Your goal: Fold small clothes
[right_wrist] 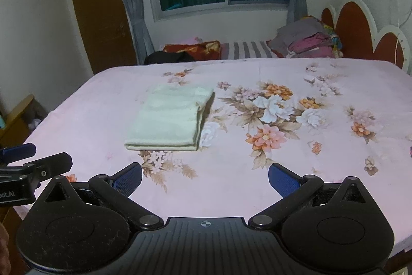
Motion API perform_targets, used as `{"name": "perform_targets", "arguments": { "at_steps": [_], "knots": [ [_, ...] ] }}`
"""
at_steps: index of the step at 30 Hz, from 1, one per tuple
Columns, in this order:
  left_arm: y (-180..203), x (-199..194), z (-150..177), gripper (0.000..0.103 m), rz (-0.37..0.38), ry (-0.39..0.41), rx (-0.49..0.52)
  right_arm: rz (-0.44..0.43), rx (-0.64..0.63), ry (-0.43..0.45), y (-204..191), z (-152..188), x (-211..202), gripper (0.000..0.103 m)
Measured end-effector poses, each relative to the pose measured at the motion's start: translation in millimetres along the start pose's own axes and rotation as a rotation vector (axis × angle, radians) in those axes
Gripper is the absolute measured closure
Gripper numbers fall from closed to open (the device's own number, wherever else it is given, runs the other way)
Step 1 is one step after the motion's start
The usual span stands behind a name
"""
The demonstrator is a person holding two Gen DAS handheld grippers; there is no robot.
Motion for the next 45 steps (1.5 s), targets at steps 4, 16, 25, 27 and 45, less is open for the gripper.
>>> {"name": "perform_targets", "arguments": {
  "at_steps": [4, 16, 25, 27, 45],
  "knots": [
    [1, -2, -2, 0.000, 0.003, 0.008, -0.002, 0.000, -0.006, 0.010, 0, -1, -5, 0.000],
    [-2, -2, -2, 0.000, -0.003, 0.014, 0.000, -0.003, -0.015, 0.005, -5, 0, -3, 0.000],
    [-8, -3, -2, 0.000, -0.009, 0.014, -0.003, -0.005, -0.023, 0.008, -6, -3, 1, 0.000],
    [-8, -3, -2, 0.000, -0.008, 0.016, -0.001, -0.005, -0.025, 0.008, -6, -3, 1, 0.000],
    [-11, -4, -4, 0.000, 0.000, 0.022, 0.007, -0.001, -0.027, 0.013, 1, -7, -3, 0.000]
  ]
}}
Point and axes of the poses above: each gripper's, at about its wrist camera, not at the fingertips, and x roughly the way its jaws point, y to its right, z to its underside, the point moved 10 cm from there along x, roughly the way its jaws point, and after that the axes turned 11 degrees about x, right-handed, at the moved point
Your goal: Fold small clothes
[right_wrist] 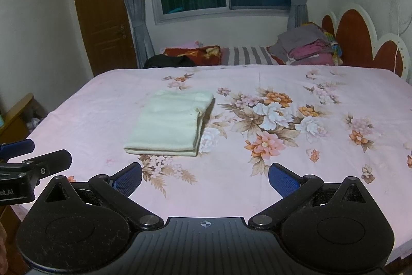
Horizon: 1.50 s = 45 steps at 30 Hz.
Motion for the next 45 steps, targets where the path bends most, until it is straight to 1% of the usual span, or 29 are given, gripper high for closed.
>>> {"name": "perform_targets", "arguments": {
  "at_steps": [30, 45],
  "knots": [
    [-3.7, -1.3, -2.0, 0.000, 0.003, 0.010, 0.005, -0.003, -0.012, 0.005, -1.2, 1.1, -2.8, 0.000],
    [-1.0, -0.3, -4.2, 0.000, -0.014, 0.011, 0.012, -0.015, -0.019, 0.011, 3.8, -1.5, -9.2, 0.000]
  ]
}}
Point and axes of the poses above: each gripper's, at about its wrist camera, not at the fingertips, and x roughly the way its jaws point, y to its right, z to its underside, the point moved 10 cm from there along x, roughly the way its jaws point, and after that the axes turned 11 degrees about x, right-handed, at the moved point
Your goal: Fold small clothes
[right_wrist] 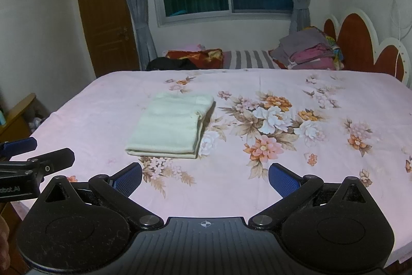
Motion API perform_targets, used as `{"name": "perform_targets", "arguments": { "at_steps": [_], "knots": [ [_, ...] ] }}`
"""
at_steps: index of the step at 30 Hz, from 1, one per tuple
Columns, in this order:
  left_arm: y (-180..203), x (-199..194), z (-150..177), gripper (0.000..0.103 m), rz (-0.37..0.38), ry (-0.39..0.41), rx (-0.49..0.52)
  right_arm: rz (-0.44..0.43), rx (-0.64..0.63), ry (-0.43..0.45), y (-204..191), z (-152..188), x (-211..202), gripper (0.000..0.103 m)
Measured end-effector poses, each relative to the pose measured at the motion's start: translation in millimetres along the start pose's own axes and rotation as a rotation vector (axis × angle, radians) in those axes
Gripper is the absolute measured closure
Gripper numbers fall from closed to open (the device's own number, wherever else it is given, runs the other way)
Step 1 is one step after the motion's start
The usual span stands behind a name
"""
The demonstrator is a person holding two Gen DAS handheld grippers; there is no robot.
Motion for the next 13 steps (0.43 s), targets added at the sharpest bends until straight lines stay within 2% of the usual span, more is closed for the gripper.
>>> {"name": "perform_targets", "arguments": {
  "at_steps": [13],
  "knots": [
    [-1.0, 2.3, 5.2, 0.001, -0.027, -0.020, 0.007, -0.003, 0.000, -0.006, 1.8, 1.1, -1.8, 0.000]
  ]
}}
Point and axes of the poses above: each gripper's, at about its wrist camera, not at the fingertips, and x roughly the way its jaws point, y to its right, z to its underside, the point moved 10 cm from there along x, roughly the way its jaws point, and after that the axes turned 11 degrees about x, right-handed, at the moved point
